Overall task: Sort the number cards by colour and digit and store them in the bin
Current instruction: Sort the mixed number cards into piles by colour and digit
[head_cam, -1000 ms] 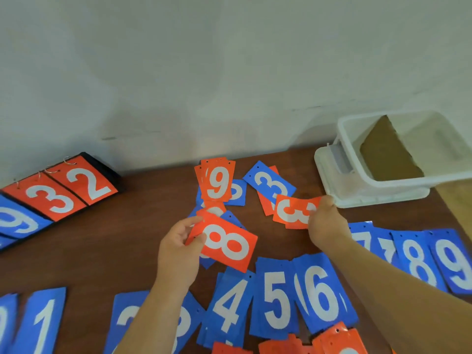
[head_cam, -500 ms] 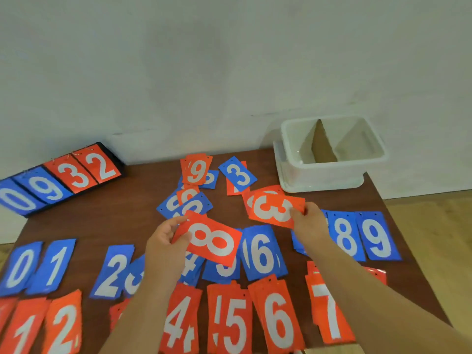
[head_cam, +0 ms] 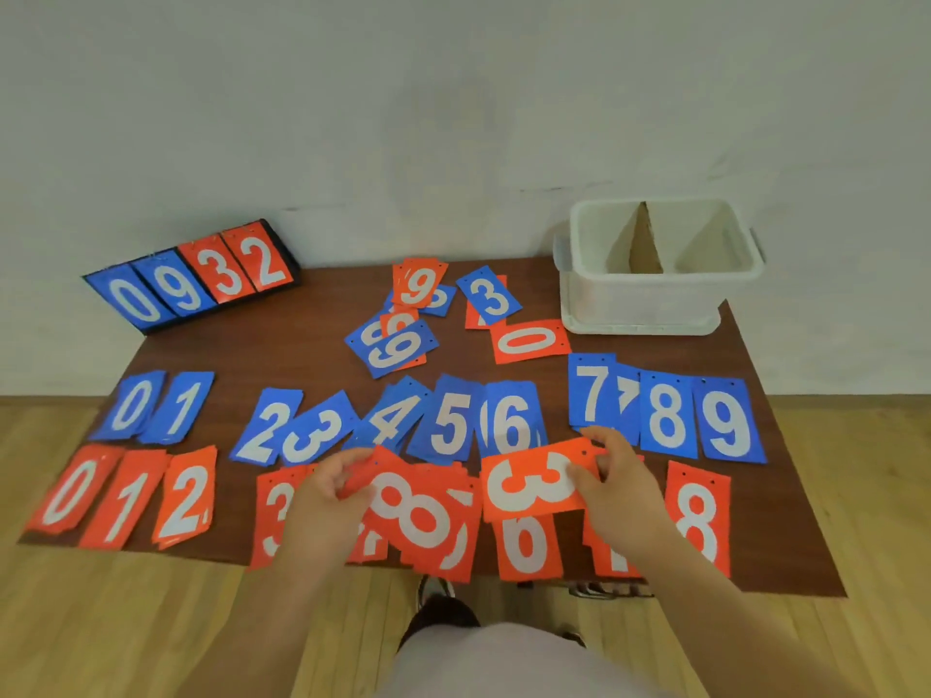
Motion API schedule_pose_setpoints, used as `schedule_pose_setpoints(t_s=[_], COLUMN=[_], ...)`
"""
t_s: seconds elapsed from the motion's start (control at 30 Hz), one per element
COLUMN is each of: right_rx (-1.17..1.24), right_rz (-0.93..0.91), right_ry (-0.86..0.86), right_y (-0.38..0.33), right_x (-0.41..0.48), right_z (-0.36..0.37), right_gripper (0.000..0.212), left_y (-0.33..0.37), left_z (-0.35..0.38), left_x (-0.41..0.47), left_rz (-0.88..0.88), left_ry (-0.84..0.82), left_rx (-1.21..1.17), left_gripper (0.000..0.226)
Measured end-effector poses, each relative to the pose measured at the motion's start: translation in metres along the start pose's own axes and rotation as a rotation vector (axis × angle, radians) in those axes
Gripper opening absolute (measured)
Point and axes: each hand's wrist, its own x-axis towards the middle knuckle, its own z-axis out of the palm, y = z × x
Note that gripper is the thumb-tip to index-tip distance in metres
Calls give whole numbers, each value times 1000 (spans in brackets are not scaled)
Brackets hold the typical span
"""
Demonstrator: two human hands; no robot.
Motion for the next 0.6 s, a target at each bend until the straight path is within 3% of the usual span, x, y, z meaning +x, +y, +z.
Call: schedule_pose_setpoints(t_s=[0.3, 0.6], right_rx=[-106, -250], right_rz=[-96, -117], right_ry=[-153, -298], right_y=[-44, -91], right_x=[16, 17], right_z=[89, 239], right_gripper=[40, 44], left_y=[-51, -132], left_z=[-94, -256], left_x=[16, 54], left_rz=[-58, -161], left_ry=[76, 201], left_rx=[-59, -151], left_gripper=[56, 52])
